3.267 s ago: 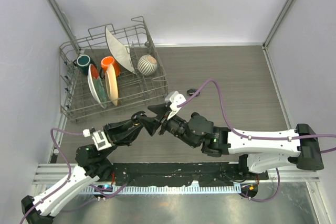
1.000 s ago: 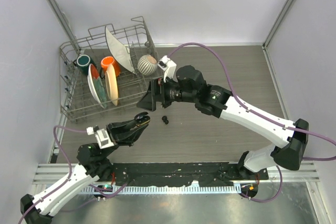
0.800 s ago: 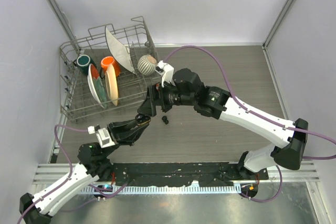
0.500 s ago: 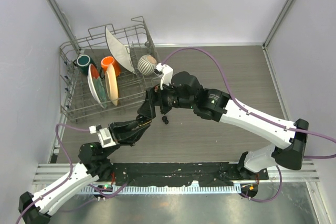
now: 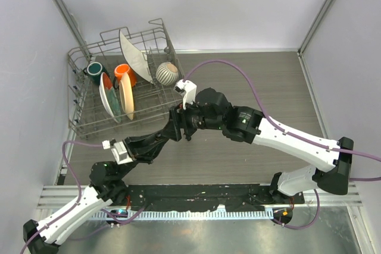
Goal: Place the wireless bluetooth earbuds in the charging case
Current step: Close the charging case, then place the charging case at the center of the board.
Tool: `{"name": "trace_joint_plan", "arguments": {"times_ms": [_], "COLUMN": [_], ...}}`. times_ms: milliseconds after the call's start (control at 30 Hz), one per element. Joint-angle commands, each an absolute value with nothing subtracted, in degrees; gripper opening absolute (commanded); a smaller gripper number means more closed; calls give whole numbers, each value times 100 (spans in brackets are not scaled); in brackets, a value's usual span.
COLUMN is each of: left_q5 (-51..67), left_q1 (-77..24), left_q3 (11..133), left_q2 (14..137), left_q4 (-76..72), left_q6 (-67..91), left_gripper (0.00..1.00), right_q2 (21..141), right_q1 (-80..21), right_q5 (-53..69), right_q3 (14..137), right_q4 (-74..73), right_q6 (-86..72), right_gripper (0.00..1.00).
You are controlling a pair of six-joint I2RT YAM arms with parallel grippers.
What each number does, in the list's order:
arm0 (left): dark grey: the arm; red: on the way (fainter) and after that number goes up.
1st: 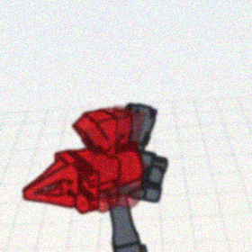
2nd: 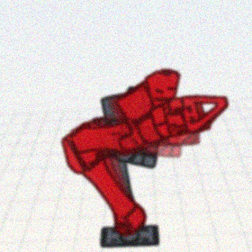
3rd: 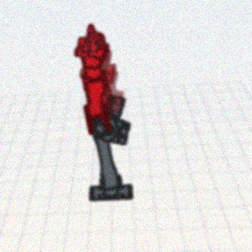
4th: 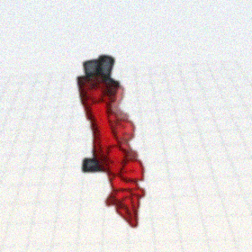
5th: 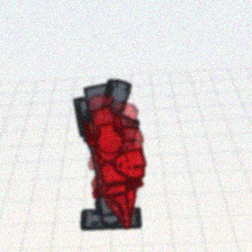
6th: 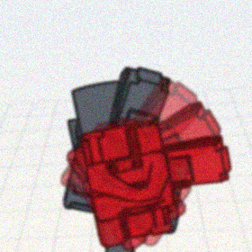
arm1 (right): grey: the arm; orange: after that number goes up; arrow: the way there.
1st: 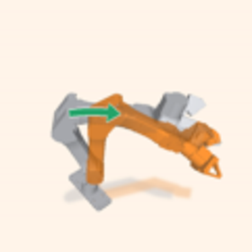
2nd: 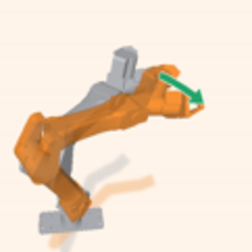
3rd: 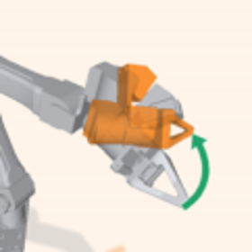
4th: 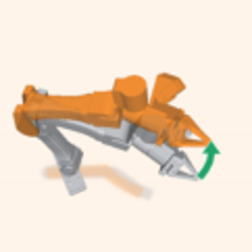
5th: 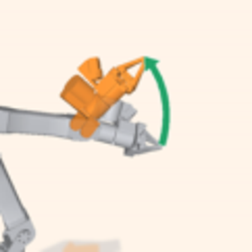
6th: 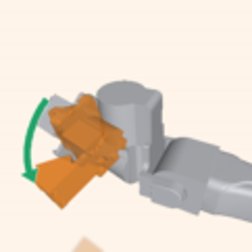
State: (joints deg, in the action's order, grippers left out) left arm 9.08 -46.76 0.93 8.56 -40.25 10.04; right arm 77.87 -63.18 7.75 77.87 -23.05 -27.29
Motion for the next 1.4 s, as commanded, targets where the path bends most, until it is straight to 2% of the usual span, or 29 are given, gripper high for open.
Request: {"name": "trace_joint_plan", "arguments": {"times_ms": [0,67,167,400,467,633,900,1233,1367], "left_q5": [492,335,273,53,-428,-685,-896,-1204,-1213], "left_q1": [-4658,-4650,-4658,-4658,-4650,-4658,-4658,-4658,-4658], "left_q3": [-18,324,694,616,589,510,158,96,53], "left_q2": [686,694,756,1002,1037,1344,1951,2662,3285], "left_q4": [-4089,-3145,-1721,-335,164,719,325,35,-552], "left_q6": [993,1282,1800,3592,4372,5175,6080,6363,6513], "left_gripper": [0,0,0,0,0,0,1,4,7], "right_q2": [7638,7446,7260,7014,6996,6987,7031,7119,7180], "right_q1": [-6354,-6337,-6223,-5538,-5458,-5326,-5203,-5124,-5106], "right_q5": [90,-951,-1581,-1574,-1495,-1310,-1195,-1125,-1064], "right_q3": [7533,7497,7401,7067,6970,6847,6750,6697,6697], "right_q4": [-2760,-2734,-2742,-2619,-2575,-2505,-2391,-2329,-2303], "right_q6": [-2663,-2742,-2891,-3216,-3269,-3331,-3392,-3428,-3454], "right_gripper": [67,78,83,84,85,85,85,85,85]}}
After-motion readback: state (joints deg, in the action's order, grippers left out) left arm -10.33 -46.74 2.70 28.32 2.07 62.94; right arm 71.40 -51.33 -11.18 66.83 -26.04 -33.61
